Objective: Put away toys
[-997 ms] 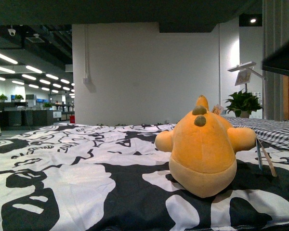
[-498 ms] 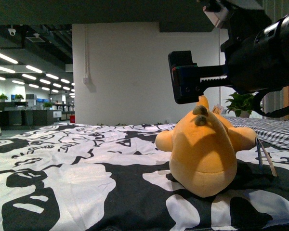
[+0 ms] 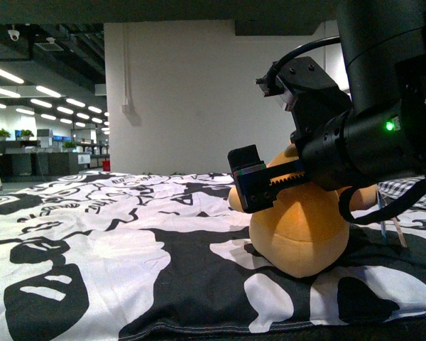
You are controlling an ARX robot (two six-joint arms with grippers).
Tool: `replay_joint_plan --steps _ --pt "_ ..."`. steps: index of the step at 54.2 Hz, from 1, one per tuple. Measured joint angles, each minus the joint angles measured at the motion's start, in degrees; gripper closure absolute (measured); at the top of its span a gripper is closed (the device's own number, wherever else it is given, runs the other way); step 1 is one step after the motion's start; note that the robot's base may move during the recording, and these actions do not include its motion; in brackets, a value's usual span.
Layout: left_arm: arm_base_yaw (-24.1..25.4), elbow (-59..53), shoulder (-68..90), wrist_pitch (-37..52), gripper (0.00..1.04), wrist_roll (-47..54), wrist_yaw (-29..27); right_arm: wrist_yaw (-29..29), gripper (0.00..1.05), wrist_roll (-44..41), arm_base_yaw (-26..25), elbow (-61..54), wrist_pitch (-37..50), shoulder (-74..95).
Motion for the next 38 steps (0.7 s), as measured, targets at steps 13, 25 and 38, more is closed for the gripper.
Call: replay_joint_plan --steps 13,25,38 --pt "0.0 0.0 0.0 0.0 0.06 0.0 0.0 -0.8 0.00 1.7 -1.4 -4.6 1.4 0.2" --pt "0.0 0.0 0.0 0.0 0.06 0.0 0.0 -1.6 0.00 3.7 -1.7 -6.2 2.2 0.2" --pt "0.0 0.0 0.0 0.0 0.06 0.0 0.0 -0.9 0.26 5.9 -1.7 -6.7 2.4 -1.0"
